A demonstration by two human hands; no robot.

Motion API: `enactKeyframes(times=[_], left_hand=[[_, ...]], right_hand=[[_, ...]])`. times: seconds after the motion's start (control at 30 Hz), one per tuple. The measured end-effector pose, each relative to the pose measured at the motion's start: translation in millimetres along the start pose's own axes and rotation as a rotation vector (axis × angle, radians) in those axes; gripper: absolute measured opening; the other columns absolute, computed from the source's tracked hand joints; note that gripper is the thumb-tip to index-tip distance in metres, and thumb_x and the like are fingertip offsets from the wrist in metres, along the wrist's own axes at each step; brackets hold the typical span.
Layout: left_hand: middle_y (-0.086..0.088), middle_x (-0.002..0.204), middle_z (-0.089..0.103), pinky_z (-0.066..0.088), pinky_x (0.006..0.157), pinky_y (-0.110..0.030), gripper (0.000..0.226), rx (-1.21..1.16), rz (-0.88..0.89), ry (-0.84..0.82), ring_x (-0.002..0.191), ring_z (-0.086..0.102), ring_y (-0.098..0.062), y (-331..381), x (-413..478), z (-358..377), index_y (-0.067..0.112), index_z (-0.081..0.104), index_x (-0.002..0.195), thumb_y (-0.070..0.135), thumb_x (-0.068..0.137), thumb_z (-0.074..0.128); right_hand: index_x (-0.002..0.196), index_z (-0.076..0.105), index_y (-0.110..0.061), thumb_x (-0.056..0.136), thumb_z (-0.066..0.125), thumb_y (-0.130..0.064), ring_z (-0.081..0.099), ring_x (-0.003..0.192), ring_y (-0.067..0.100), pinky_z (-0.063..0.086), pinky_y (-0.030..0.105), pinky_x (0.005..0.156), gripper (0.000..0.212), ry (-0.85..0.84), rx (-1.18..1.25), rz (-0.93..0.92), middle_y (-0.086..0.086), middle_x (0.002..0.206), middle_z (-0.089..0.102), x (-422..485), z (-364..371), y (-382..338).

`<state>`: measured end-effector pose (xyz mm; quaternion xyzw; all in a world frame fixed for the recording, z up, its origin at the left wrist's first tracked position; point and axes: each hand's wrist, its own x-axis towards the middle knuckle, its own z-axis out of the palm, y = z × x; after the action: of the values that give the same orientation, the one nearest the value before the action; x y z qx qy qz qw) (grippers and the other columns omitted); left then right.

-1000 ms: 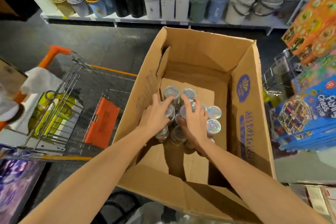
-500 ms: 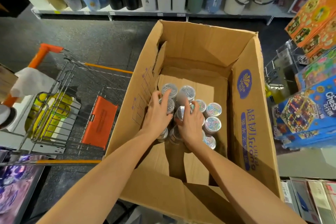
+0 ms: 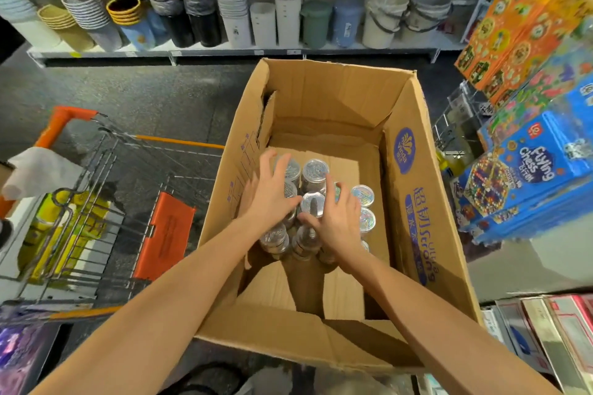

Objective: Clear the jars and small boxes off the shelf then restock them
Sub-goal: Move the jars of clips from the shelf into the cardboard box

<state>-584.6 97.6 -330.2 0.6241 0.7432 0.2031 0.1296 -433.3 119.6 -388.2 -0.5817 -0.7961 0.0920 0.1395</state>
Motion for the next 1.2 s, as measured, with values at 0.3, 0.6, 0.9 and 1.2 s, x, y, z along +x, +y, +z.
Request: enactKeyframes(times=[0.3, 0.6, 0.9, 1.2], left_hand=[[-0.006, 0.144, 0.028, 0.042, 0.103, -0.042, 0.061, -0.118, 0.448, 0.123, 0.124, 0.043, -0.027, 58.2, 12.3, -44.7, 0.016, 0.035, 0.141, 0.023, 0.087, 0.065], [-0.009, 0.130, 0.042, 0.037, 0.095, -0.029, 0.047, -0.294, 1.132, 0.047, 0.116, 0.047, -0.022, 255.4, -12.6, -87.6, 0.010, 0.044, 0.134, 0.013, 0.090, 0.060], [-0.019, 0.123, 0.049, 0.039, 0.093, -0.035, 0.048, -0.343, 1.586, -0.113, 0.108, 0.054, -0.035, 452.6, -125.8, -68.7, 0.002, 0.050, 0.130, 0.012, 0.084, 0.061], [-0.016, 0.123, 0.050, 0.039, 0.100, -0.043, 0.045, -0.432, 1.901, -0.183, 0.113, 0.051, -0.034, 589.7, -237.4, -60.3, 0.005, 0.050, 0.130, 0.014, 0.087, 0.061]], right_hand=[[0.146, 0.030, -0.007, 0.098, 0.041, -0.044, 0.038, 0.123, 0.034, 0.034, 0.041, 0.101, 0.061, 0.303, 0.119, 0.146, 0.017, 0.136, 0.038, -16.6, -103.7, 6.5], [0.123, 0.052, 0.000, 0.089, 0.042, -0.036, 0.049, 0.110, 0.039, 0.038, 0.043, 0.097, 0.051, 0.717, -0.006, 0.269, 0.020, 0.117, 0.052, -126.3, -274.7, 92.5], [0.128, 0.050, -0.004, 0.085, 0.060, -0.020, 0.046, 0.113, 0.038, 0.040, 0.049, 0.097, 0.047, 0.888, -0.351, 0.739, 0.019, 0.123, 0.047, -297.6, -394.4, 146.4], [0.135, 0.044, -0.010, 0.091, 0.054, -0.023, 0.037, 0.126, 0.030, 0.030, 0.040, 0.104, 0.047, 0.930, -0.598, 1.035, 0.013, 0.133, 0.040, -420.5, -465.3, 174.8]])
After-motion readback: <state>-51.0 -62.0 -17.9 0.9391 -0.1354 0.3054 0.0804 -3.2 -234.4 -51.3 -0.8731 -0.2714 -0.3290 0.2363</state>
